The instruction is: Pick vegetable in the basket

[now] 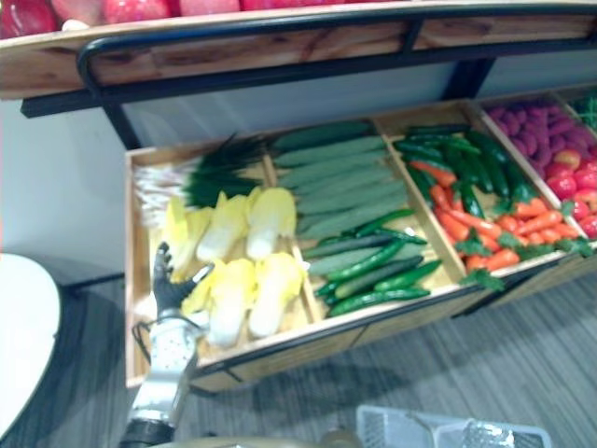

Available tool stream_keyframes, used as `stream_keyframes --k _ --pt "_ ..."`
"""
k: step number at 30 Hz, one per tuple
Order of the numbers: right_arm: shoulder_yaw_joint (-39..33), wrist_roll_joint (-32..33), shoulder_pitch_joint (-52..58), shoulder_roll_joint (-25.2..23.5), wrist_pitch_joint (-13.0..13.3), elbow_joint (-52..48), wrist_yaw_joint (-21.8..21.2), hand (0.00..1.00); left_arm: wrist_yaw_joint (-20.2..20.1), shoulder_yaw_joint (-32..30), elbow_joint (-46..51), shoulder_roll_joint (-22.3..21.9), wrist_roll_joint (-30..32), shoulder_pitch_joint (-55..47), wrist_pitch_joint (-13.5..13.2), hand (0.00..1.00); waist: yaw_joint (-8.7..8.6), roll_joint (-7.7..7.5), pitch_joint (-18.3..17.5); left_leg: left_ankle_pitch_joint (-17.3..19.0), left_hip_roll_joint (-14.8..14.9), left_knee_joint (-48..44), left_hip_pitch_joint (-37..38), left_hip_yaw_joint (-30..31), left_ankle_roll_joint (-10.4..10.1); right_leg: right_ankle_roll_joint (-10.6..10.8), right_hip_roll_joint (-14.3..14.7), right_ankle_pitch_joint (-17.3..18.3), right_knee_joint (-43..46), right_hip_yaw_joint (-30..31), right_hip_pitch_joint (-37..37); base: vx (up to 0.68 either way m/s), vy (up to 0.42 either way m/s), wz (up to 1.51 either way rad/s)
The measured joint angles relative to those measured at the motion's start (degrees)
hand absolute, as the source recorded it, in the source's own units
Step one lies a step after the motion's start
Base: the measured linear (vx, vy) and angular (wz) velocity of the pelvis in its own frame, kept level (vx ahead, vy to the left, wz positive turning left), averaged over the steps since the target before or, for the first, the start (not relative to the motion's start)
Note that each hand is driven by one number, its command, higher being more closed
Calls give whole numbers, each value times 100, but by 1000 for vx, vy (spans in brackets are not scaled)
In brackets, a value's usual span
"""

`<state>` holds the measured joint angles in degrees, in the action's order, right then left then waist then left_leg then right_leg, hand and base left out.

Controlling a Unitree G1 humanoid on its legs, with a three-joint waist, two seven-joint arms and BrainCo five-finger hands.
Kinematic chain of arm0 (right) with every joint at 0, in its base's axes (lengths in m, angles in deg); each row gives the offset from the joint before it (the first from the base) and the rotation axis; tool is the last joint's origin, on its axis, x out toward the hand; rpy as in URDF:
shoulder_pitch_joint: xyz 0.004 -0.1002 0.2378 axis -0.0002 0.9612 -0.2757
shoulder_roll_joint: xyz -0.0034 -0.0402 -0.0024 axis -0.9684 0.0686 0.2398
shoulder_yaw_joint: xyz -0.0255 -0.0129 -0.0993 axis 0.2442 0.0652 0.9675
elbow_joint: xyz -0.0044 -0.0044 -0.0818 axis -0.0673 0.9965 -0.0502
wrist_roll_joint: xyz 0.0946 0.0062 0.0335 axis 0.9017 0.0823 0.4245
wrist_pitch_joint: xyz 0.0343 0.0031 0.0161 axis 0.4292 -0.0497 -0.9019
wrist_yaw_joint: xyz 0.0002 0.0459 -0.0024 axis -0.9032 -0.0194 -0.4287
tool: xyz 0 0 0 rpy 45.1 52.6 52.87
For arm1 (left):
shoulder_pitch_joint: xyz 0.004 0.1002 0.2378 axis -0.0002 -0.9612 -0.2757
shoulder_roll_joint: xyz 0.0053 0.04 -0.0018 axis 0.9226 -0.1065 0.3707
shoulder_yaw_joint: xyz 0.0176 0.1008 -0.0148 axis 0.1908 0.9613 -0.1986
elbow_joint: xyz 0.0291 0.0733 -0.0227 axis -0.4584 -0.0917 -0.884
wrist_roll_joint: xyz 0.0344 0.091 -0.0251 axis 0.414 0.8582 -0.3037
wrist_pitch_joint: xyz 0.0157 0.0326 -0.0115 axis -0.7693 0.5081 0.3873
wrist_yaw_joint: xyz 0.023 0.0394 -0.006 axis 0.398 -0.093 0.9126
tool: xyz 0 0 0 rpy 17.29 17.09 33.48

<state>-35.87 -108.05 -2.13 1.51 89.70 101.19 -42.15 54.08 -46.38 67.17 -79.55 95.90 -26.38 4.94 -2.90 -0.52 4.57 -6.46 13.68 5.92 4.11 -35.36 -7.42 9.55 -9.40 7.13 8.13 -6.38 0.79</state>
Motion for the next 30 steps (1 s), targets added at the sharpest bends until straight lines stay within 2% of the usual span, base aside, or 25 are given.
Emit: stream_keyframes --k 7,23,26,30 --pt "1 18 82 -13 -1 0 -1 100 -229 96 8 -32 0 -299 0 0 8 -28 -26 -12 -7 -1 -92 -4 15 -1 -7 -32 -5 -5 71 -3 0 0" --pt "19 22 160 -79 -1 -1 4 100 -286 60 254 -33 233 -496 3 0 150 -94 -72 -54 -42 -2 -188 138 56 20 -61 -54 -6 -139 78 3 2 4" --pt "21 23 170 -83 0 4 3 100 -246 43 357 -40 463 -688 5 0 156 -96 -79 -63 -46 -2 -187 158 66 21 -67 -71 -16 -175 54 10 5 3" --pt "17 23 172 -82 -1 25 4 100 -212 39 581 -38 468 -685 5 0 155 -94 -104 -69 -48 -1 -201 174 75 21 -67 -80 -28 -187 53 1 0 1"
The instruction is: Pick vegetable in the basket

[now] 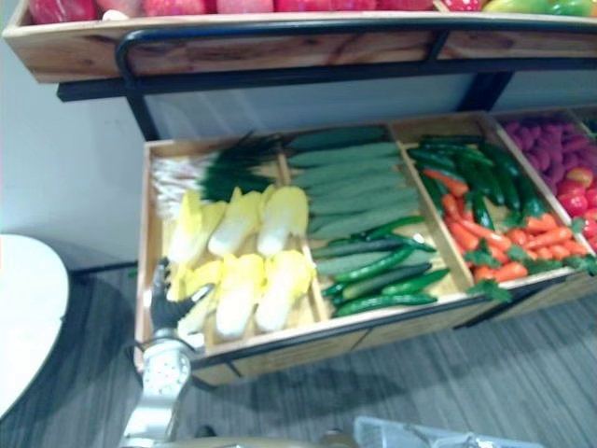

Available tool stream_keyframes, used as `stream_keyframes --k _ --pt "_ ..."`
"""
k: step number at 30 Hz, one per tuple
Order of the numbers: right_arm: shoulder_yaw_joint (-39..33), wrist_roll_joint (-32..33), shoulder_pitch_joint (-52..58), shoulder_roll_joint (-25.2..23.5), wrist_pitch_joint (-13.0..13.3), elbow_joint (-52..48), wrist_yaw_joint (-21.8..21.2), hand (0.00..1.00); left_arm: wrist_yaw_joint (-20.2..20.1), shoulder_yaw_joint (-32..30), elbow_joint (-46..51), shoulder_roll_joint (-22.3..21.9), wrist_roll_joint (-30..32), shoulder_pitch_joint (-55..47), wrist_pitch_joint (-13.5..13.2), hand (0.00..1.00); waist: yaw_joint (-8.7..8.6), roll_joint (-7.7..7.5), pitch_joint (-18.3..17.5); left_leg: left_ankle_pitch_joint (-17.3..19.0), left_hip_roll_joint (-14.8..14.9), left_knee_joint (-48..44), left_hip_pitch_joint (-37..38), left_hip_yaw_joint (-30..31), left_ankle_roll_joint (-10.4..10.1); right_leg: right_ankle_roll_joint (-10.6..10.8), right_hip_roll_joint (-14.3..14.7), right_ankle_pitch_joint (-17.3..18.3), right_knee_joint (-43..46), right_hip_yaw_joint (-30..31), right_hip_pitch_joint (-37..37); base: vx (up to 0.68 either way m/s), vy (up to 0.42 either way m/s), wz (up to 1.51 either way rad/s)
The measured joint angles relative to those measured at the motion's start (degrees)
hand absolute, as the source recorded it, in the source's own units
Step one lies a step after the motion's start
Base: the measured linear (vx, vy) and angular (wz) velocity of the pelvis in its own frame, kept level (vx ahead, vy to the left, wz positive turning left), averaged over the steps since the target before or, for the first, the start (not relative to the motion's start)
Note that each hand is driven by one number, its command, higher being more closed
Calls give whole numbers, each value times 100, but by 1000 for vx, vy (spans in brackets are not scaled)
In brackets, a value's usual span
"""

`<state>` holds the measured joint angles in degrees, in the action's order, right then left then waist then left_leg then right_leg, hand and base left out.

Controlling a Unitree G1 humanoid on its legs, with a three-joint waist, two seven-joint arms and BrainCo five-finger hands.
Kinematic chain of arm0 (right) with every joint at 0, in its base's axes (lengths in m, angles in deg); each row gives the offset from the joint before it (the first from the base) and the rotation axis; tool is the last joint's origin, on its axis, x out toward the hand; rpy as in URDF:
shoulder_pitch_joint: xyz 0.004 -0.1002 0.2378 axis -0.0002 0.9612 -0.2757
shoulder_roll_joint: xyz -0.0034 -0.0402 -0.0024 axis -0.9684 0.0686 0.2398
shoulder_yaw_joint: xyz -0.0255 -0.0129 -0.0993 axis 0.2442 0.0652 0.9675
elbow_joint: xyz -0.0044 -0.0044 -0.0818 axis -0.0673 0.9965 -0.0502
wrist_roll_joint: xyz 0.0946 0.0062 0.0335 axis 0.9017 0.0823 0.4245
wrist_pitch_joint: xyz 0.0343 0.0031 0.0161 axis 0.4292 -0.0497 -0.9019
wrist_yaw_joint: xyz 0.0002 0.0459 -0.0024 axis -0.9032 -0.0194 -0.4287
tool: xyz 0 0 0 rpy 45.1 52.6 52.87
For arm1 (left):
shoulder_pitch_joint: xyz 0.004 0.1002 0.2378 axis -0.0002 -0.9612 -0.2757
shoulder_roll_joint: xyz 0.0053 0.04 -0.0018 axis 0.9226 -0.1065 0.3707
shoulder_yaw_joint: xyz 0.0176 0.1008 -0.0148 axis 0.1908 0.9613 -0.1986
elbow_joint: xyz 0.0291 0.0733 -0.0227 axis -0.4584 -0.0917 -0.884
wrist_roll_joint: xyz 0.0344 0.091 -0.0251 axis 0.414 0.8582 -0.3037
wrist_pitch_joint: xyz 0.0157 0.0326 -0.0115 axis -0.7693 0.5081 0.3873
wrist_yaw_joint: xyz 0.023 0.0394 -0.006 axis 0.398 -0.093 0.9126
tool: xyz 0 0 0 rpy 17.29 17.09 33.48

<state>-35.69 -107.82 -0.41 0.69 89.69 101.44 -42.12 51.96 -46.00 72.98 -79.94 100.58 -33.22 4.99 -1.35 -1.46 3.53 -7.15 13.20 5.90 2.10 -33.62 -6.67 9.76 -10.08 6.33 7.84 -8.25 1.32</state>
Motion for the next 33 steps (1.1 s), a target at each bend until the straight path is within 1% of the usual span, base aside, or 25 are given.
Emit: stream_keyframes --k 2,5,9,15,24,33 --pt "4 -1 4 0 -6 6 7 100 182 -35 58 102 185 5 -10 0 -18 25 -44 -8 -6 1 19 132 2 -1 -5 0 -52 -83 -75 16 -3 11" --pt "18 -5 16 12 -9 8 14 100 258 -130 72 143 225 2 -16 0 -14 72 -92 -8 -2 1 30 160 1 -3 2 1 -79 -120 -101 16 -4 6" --pt "64 -6 13 40 -10 9 23 100 255 -227 72 171 224 -47 -16 0 -14 116 -117 -8 -5 2 24 279 0 -19 -1 14 -118 -230 -179 16 -5 10" --pt "242 -9 -51 53 -6 -9 27 100 195 -283 36 168 222 -310 -15 0 -4 121 -120 -6 -3 2 30 318 -5 -23 3 17 -177 -298 -254 29 -4 6" --pt "339 -8 -76 35 -9 -41 46 100 118 -414 -515 160 225 -317 16 0 2 124 -121 10 9 2 36 301 -26 -23 11 18 -231 -327 -284 4 0 0" --pt "439 -12 -55 -26 -12 -101 124 100 148 -483 -937 154 275 -297 140 0 1 129 -124 34 31 2 44 255 -59 -24 39 18 -286 -298 -295 21 -4 -2"
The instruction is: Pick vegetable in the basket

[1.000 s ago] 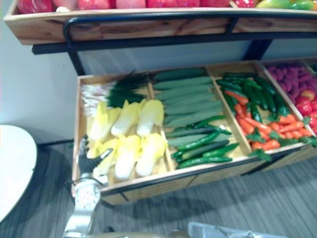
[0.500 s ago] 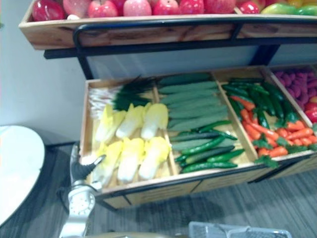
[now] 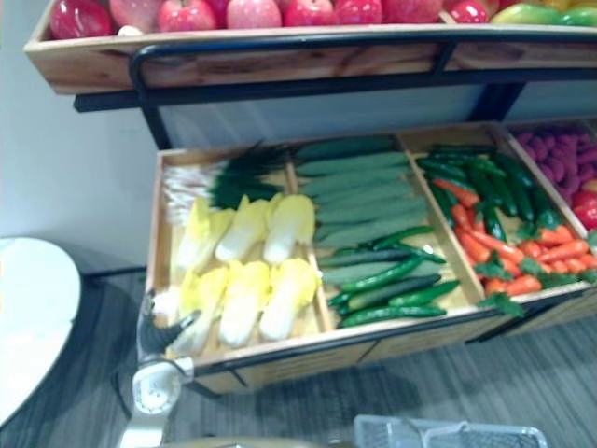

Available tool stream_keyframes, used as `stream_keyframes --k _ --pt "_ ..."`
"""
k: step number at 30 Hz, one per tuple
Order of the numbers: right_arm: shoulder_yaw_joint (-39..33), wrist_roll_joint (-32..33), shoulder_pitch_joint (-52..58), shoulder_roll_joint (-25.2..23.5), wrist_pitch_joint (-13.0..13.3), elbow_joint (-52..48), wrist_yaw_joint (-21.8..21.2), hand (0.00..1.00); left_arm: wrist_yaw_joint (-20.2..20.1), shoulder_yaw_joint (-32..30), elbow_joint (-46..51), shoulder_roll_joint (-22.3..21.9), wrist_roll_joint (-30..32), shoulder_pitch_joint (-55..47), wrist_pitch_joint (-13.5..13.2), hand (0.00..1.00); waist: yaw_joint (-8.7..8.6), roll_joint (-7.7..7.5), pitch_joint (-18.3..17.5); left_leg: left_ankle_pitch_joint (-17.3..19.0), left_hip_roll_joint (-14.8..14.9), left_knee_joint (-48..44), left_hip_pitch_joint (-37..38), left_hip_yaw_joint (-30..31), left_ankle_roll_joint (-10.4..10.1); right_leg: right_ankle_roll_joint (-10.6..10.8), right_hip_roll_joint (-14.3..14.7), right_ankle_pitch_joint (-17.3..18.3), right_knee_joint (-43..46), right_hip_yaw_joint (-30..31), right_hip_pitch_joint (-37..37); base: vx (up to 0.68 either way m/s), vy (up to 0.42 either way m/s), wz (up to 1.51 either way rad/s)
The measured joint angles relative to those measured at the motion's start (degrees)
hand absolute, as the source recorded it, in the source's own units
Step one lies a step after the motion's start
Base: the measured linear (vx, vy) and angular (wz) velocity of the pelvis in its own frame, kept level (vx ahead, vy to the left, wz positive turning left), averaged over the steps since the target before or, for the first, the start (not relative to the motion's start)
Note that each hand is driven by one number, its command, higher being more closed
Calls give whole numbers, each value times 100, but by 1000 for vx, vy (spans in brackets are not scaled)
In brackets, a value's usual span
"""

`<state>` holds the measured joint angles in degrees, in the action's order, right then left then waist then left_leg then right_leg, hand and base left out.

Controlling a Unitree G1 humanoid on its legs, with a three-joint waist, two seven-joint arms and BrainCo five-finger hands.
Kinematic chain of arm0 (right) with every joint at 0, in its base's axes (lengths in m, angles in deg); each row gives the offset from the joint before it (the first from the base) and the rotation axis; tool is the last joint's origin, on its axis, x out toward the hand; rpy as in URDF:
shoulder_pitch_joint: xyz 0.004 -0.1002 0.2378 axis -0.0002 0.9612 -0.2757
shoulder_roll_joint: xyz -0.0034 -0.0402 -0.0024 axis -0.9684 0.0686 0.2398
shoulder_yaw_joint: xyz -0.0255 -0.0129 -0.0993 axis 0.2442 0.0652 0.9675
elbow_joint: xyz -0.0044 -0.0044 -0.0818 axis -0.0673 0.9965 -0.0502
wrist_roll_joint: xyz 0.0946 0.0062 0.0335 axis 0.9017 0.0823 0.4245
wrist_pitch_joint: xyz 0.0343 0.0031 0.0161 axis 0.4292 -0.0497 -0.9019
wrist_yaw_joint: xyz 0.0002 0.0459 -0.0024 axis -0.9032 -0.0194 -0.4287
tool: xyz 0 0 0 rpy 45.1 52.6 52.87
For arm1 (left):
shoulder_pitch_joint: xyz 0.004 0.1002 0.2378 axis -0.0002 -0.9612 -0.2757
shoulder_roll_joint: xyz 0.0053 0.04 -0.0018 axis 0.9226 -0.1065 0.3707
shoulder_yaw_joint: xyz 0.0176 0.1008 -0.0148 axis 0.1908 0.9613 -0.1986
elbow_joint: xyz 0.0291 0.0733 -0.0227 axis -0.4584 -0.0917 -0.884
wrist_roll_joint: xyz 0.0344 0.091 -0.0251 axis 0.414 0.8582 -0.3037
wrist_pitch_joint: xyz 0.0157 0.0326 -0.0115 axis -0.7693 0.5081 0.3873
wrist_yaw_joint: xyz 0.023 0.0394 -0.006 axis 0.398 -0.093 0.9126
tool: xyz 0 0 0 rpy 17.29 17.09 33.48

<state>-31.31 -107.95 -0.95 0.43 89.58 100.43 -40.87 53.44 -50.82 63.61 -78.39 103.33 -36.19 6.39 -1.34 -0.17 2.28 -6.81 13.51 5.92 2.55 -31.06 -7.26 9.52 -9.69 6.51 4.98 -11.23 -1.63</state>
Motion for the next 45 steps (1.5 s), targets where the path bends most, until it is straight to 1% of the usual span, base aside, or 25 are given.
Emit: stream_keyframes --k 4,10,12,16,23,29,32,33,37,39,41,45 --pt "-4 0 -12 -27 0 -1 1 100 30 -184 -232 -5 17 41 38 0 -1 15 -9 15 15 0 18 -38 -20 -1 22 0 -26 47 1 29 -7 -5" --pt "-8 0 -18 -25 0 -3 28 100 64 -230 -453 -7 66 64 58 0 -1 40 -3 39 30 0 54 -129 -50 -3 39 1 -42 108 12 19 -3 -6" --pt "-9 -1 -35 -24 0 -4 47 100 66 -262 -599 -6 69 123 117 0 -1 51 2 50 31 0 53 -138 -62 -4 44 2 -45 135 31 27 -4 -6" --pt "-14 0 -44 -24 -1 -4 70 100 69 -316 -770 -2 73 194 138 0 -2 64 12 67 30 0 51 -154 -79 -5 47 2 -66 156 40 26 -2 -3" --pt "-13 1 -120 -19 -1 -3 88 100 76 -322 -853 0 76 274 159 0 -5 96 48 80 30 0 42 -203 -97 -8 56 5 -79 209 80 28 -3 -3" --pt "-13 2 -206 -15 0 -3 94 100 80 -351 -1192 1 117 329 168 0 -11 100 133 83 30 -1 42 -281 -101 -8 56 4 -61 273 139 9 -1 -5" --pt "-14 4 -208 -16 0 -42 95 100 67 -381 -1466 3 121 370 244 0 -10 110 149 86 29 -1 43 -299 -104 -8 58 4 -60 306 155 7 -2 -3" --pt "-15 3 -208 -14 -1 -52 96 100 71 -400 -1496 2 181 400 239 100 -11 120 154 87 30 -1 49 -313 -105 -9 62 4 -59 327 160 8 -4 -5" --pt "-38 -11 -234 -1 0 -109 98 100 227 -471 -1948 -5 403 564 206 100 -3 163 162 98 37 -1 75 -437 -113 -10 72 4 -29 417 211 -3 -1 -10" --pt "-135 -39 -285 10 3 -151 102 100 310 -636 -2385 -20 539 780 174 100 -10 286 160 103 37 0 119 -484 -117 -11 82 3 12 522 253 -16 -1 -19" --pt "-193 -40 -319 21 2 -138 100 100 393 -708 -2658 -26 608 911 139 100 -12 339 160 115 51 0 183 -549 -132 -12 98 3 18 581 251 -29 -6 -19" --pt "-219 -44 -391 97 13 13 97 100 721 -988 -3158 -33 769 1175 105 100 -21 352 162 155 134 -1 251 -673 -187 -58 195 -16 11 731 307 -54 -20 -24"
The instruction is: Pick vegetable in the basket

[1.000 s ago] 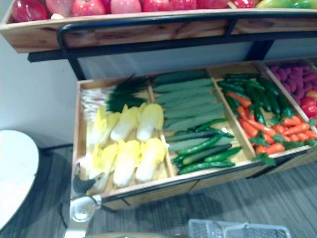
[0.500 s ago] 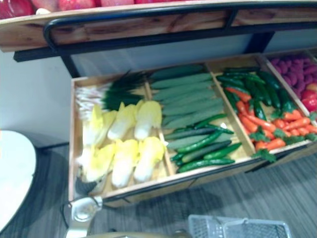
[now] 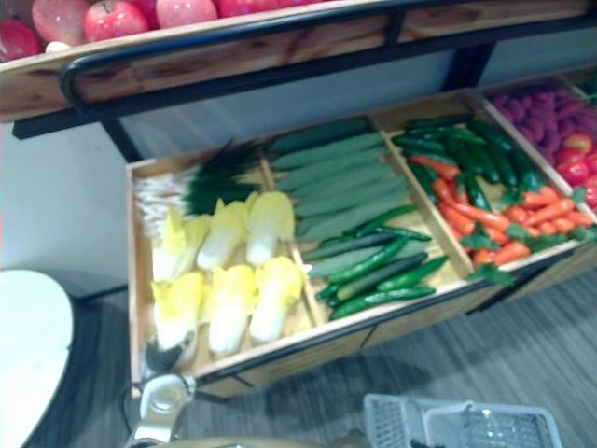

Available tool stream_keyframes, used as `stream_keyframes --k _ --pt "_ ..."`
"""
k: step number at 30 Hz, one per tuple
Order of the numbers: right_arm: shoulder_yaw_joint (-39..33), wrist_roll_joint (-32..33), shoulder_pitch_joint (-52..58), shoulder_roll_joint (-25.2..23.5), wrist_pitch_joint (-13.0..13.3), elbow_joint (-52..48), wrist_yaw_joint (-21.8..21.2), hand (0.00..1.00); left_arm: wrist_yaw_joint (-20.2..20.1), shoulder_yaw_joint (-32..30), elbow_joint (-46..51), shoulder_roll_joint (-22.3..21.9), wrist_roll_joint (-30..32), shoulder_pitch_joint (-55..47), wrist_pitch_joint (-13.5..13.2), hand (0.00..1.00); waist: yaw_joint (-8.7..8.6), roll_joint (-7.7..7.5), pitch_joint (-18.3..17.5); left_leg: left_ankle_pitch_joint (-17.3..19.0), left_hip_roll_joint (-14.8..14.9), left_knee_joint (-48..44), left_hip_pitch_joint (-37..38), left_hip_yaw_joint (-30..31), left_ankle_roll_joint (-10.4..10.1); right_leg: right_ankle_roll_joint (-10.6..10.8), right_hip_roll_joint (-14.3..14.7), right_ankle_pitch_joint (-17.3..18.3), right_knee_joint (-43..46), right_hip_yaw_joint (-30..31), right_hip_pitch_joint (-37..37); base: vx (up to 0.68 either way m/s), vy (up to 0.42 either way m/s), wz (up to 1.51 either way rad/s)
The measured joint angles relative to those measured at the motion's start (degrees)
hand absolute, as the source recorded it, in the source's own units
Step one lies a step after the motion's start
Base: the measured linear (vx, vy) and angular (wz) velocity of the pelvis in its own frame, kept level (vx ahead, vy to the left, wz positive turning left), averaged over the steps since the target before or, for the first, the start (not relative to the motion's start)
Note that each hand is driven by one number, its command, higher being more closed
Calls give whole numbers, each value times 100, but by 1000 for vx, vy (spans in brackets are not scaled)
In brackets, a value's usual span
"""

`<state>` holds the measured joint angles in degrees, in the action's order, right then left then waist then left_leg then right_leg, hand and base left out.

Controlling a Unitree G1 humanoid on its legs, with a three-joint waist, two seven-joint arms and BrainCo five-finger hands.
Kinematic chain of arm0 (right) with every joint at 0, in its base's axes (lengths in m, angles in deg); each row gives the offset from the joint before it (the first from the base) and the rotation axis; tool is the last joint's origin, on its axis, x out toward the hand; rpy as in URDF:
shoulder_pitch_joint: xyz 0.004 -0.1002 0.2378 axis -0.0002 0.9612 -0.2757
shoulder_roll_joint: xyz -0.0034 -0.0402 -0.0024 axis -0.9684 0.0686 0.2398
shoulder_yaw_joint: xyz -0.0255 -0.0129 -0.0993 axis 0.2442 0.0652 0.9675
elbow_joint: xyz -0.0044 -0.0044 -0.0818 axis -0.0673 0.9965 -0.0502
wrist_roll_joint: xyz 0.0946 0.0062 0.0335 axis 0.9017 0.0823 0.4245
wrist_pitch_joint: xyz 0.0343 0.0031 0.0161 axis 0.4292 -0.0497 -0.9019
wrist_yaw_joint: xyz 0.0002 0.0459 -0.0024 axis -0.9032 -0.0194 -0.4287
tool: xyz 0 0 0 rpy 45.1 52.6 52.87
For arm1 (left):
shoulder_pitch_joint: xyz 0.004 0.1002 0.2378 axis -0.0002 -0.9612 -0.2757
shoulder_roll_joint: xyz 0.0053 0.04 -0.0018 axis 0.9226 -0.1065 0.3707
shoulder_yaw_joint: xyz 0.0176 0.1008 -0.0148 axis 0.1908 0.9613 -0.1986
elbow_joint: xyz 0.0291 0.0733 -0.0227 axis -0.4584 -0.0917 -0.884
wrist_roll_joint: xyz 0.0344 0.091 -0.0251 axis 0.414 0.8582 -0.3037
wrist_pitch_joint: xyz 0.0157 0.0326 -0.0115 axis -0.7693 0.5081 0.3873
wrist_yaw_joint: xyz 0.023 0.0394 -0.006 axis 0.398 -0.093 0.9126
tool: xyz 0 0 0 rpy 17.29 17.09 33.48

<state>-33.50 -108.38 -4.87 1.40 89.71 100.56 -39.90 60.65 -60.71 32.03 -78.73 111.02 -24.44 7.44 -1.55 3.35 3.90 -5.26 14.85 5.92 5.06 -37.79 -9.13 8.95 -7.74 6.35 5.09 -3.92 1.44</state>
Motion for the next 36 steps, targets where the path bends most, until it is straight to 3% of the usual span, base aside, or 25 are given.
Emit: stream_keyframes --k 4,12,15,23,30,36 --pt "5 -1 -63 117 5 84 -1 100 243 -159 -257 22 61 179 2 100 -19 -3 2 6 11 0 -21 -116 -9 -33 38 -30 2 160 137 -38 -5 -19" --pt "17 -4 -66 194 58 295 -8 100 322 -266 -332 26 10 363 2 100 -53 -33 -1 7 -5 -3 -24 -86 -11 -3 30 -72 -2 159 133 3 0 1" --pt "16 -4 -64 212 57 299 -13 100 358 -251 -187 24 -128 365 1 100 -151 -66 -3 -33 -26 -4 -102 57 43 -1 -3 -73 2 26 124 28 -6 21" --pt "-11 7 -10 65 -8 307 -108 100 -359 241 1495 71 -616 -224 143 100 -146 -460 45 -76 -173 -6 -290 607 102 7 -176 -72 -61 -440 -82 35 8 30" --pt "-12 15 11 34 -6 285 -129 100 -656 397 2120 145 -598 -582 181 100 -144 -417 31 -83 -182 0 -285 737 110 5 -184 -69 -107 -583 -212 10 -5 9" --pt "-12 27 57 33 -3 284 -141 100 -669 414 2676 187 -409 -781 174 100 -133 -401 26 -101 -182 1 -285 852 133 0 -186 -67 -126 -690 -305 -6 -9 10"
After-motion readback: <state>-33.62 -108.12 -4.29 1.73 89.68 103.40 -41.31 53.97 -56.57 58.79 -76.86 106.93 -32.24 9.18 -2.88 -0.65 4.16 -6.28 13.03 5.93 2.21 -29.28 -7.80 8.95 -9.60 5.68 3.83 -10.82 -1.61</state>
